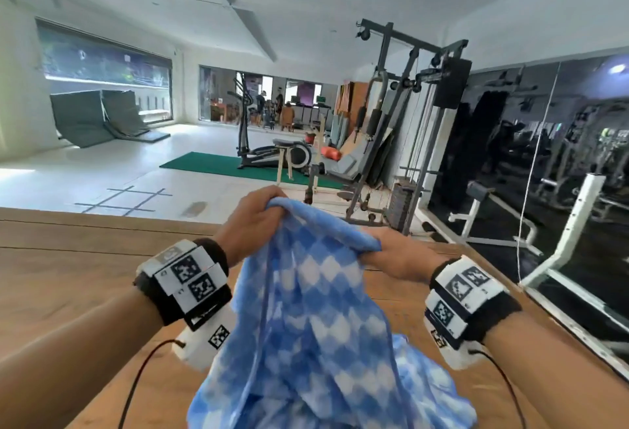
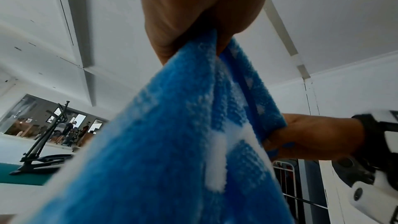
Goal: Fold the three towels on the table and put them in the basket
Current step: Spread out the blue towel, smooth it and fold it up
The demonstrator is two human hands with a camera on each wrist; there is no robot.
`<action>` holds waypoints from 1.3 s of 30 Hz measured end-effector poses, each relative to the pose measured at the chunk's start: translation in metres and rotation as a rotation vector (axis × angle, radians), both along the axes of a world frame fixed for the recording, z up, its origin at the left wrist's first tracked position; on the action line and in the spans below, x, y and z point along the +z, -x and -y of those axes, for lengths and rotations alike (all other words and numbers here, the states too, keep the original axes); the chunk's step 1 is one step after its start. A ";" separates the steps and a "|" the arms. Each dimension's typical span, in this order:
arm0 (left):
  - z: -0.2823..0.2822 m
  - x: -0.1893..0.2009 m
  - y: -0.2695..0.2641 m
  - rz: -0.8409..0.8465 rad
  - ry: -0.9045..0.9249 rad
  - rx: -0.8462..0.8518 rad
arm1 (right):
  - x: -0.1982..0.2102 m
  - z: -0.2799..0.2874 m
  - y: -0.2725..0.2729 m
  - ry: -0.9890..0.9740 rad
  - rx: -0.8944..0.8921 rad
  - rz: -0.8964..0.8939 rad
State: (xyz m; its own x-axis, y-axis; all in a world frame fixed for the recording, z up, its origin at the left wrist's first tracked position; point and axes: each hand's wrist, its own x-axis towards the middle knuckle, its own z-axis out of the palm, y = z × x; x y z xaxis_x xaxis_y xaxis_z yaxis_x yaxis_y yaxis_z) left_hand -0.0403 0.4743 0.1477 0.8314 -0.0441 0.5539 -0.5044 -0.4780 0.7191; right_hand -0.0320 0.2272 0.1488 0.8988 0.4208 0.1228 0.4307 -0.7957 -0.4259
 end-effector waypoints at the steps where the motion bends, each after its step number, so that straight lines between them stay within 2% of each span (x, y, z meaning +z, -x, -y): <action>1: -0.006 -0.002 -0.002 -0.001 -0.031 0.024 | -0.001 -0.002 0.000 -0.069 -0.053 0.035; 3: -0.008 -0.006 0.001 -0.058 -0.126 -0.052 | 0.003 -0.011 0.000 -0.205 -0.097 0.116; 5: 0.000 -0.009 0.007 -0.173 -0.172 -0.277 | 0.012 -0.028 0.004 -0.245 -0.038 0.184; 6: 0.006 -0.011 0.008 -0.174 -0.213 -0.336 | 0.015 -0.036 0.004 -0.229 0.005 0.204; 8: 0.018 -0.014 0.006 -0.060 -0.235 -0.295 | 0.021 -0.043 0.005 -0.171 0.044 0.195; 10: 0.020 -0.007 0.006 -0.013 -0.070 -0.179 | 0.022 -0.035 0.001 -0.149 0.047 0.105; 12: 0.017 0.003 0.003 -0.031 0.140 -0.152 | 0.013 -0.021 0.002 -0.169 0.049 -0.029; 16: 0.015 0.022 0.002 0.002 0.268 -0.110 | -0.012 -0.012 0.014 -0.330 0.003 -0.303; 17: 0.018 0.025 0.003 -0.010 0.281 -0.091 | -0.006 -0.011 0.013 -0.408 -0.050 -0.259; 19: 0.024 0.027 0.003 -0.051 0.203 -0.062 | 0.022 -0.001 0.007 -0.528 -0.194 0.011; 21: 0.034 0.028 0.007 -0.101 0.080 -0.134 | 0.054 0.007 0.005 -0.619 -0.154 0.155; 23: 0.049 0.028 0.012 -0.101 0.051 -0.238 | 0.067 0.005 0.008 -0.599 -0.039 0.116; 25: 0.063 0.029 0.010 -0.037 0.049 -0.289 | 0.058 0.003 0.009 -0.574 0.014 0.053; 27: 0.073 0.030 0.006 0.018 0.037 -0.270 | 0.047 0.006 0.014 -0.623 0.003 0.043; 29: 0.078 0.034 0.004 0.068 0.076 -0.235 | 0.032 0.015 0.019 -0.704 0.007 -0.098; 30: 0.079 0.037 0.002 0.094 0.109 -0.218 | 0.020 0.018 0.023 -0.691 0.049 -0.191; 32: 0.083 0.044 0.000 0.121 0.175 -0.221 | -0.011 0.024 0.026 -0.435 0.113 -0.280; 34: 0.092 0.050 0.002 0.109 0.190 -0.234 | -0.040 0.033 0.018 -0.152 0.110 -0.264; 35: 0.094 0.051 0.003 0.111 0.165 -0.210 | -0.044 0.040 0.010 -0.098 0.084 -0.203; 37: 0.094 0.047 0.002 0.103 0.052 -0.176 | -0.034 0.056 -0.010 -0.145 -0.015 -0.020; 39: 0.091 0.039 0.000 -0.008 -0.195 -0.188 | -0.004 0.070 -0.020 -0.223 -0.116 0.139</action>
State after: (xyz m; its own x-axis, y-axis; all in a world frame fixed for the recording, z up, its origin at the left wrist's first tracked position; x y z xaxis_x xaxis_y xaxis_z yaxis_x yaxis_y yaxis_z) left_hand -0.0404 0.3830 0.1868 0.8030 -0.3030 0.5132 -0.5918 -0.5065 0.6270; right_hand -0.0116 0.1577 0.1444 0.9073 0.2651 0.3263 0.4090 -0.7361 -0.5394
